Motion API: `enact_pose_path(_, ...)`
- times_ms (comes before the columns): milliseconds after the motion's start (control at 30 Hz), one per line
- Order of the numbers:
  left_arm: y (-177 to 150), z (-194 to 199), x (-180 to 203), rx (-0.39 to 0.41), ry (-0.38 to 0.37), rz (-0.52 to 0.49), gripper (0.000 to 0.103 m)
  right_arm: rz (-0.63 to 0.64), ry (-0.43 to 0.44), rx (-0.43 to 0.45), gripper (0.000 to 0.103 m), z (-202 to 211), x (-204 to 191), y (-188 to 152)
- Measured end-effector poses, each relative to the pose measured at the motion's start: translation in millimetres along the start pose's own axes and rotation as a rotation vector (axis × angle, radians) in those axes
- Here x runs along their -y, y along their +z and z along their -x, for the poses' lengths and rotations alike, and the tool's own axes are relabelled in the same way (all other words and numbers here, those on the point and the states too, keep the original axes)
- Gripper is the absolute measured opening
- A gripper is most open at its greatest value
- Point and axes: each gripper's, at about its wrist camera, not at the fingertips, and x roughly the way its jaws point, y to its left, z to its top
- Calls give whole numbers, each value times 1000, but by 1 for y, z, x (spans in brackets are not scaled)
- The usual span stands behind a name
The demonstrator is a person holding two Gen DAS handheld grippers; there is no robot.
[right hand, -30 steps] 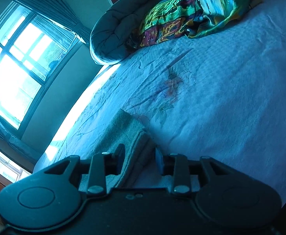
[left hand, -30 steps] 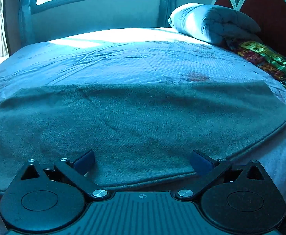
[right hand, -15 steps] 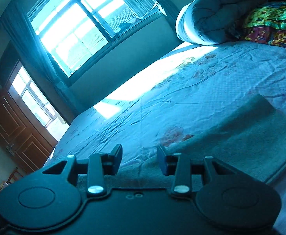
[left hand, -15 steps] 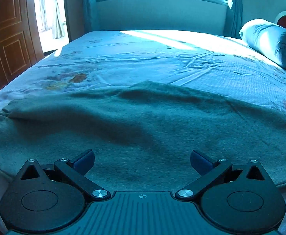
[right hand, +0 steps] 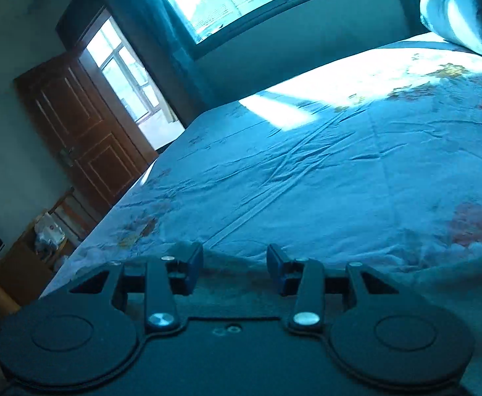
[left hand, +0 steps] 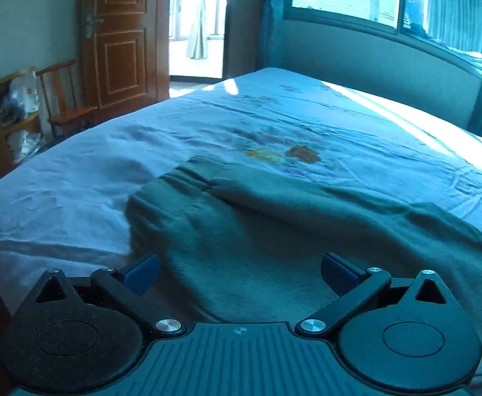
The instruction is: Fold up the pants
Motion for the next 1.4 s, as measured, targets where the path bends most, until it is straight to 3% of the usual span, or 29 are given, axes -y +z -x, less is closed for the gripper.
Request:
enact_pose_path(167,2,-37,-65,-95,49,115,103,194,31,-177,36,-127,-68,11)
enact_pose_path(267,0,-54,-71,-100,1,101,103,341,44,-213,35,-168,-106,2)
enact_pose_path(333,-4,-63,-66,-108,15,51,103,474,-14,-260,33,-191,-126,-11)
enact_pose_path(400,-8,-66,-64,-104,21,36,103,567,-134,-288,41,-213,-124,-21)
enact_pose_path(433,-10,-65,-64,-96,21,35,103,534,-160,-281,60,-215,-114,-20)
enact_pose_path(467,-12,-63,-65,-88,19,32,103,498,-174,-280,67,-215,-108,-17)
enact_pose_path(500,-14,-62,-65,-82,16,31,103,455,-164,-279,66,-209,-100,-14)
enact_pose_path(533,-15,-57,-66,-75,13,30,103,431,-162,-268,60,-201,-96,-11)
enact_pose_path(567,-15,-55,-66,-69,12,28,103,412,-158,-247,42,-189,-95,-10)
enact_pose_path(600,-13,-50,-66,-60,14,33,103,365,-146,-197,38,-164,-88,-6)
enact_pose_path(733,-12,-25,-47,-17,-4,12,103,82,-92,1,44,-52,-34,-12)
enact_pose_path(833,-18,-9,-8,17,-53,-60,103,-93,-216,138,44,47,28,-36)
enact_pose_path(900,-22,0,20,30,-88,-85,103,-226,-348,226,46,115,72,-57)
enact_pose_path(1033,-37,17,96,6,-217,-121,103,-492,-520,387,45,222,142,-104)
enact_pose_path(1167,-67,45,195,-34,-373,-240,103,-756,-497,479,45,267,196,-143)
enact_pose_path(1300,-100,79,278,-51,-474,-359,103,-879,-428,530,44,264,225,-160)
enact_pose_path(1400,-116,92,318,-72,-505,-393,103,-893,-377,532,44,254,238,-160)
